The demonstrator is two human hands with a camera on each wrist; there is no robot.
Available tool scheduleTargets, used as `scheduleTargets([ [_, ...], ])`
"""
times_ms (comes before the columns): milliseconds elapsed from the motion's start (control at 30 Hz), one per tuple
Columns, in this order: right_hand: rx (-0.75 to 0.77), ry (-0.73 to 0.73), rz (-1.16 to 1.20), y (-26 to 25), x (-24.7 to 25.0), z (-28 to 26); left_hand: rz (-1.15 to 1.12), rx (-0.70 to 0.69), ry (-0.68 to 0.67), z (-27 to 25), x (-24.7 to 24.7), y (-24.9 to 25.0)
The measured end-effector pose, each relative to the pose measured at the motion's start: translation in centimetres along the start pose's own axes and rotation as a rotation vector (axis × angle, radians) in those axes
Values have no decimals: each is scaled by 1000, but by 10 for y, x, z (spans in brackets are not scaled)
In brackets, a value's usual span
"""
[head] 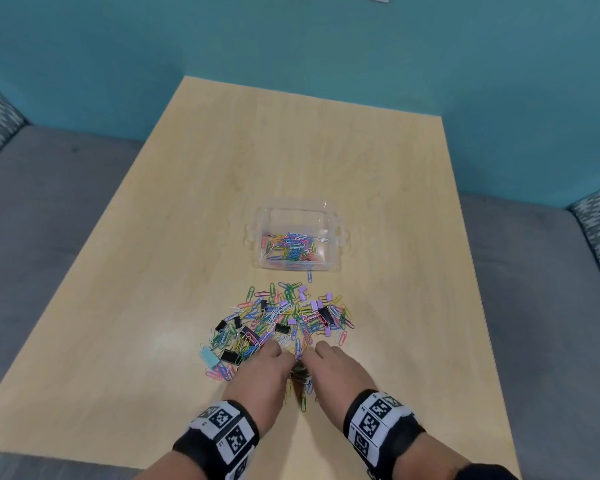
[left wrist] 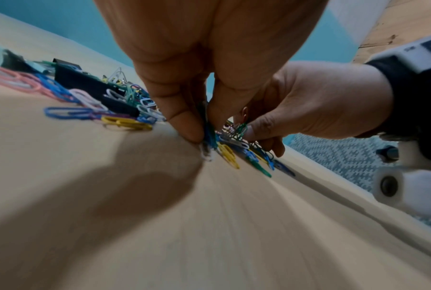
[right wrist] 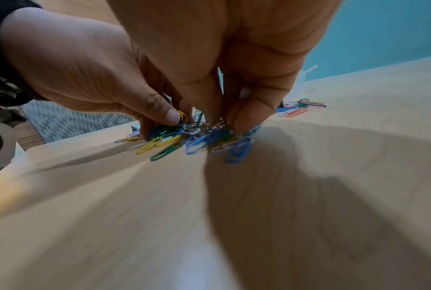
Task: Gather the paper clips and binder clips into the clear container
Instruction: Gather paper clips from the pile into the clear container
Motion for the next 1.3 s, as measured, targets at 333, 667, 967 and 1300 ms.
scheduleTargets([
  [333,39,-139,106,15,23,12,-285,89,-81,5,38,-2],
  [667,-145,118,391,40,145,106,-611,296,161,112,139,-44],
  [967,-228,275,454,43,157,122,-578,283,310,129,150,-56],
  [1300,-241,67,422,85,20,-40,-414,584,179,-68,55,-117],
])
Point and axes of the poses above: each hand's wrist, its own z-axis towards the middle knuckle, its own x-axis out of the back of the hand, y = z × x, the point moved 5 cm from there along z, towards the middle knuckle, and after that the axes turned 4 degrees about z, right-handed, at the moved point
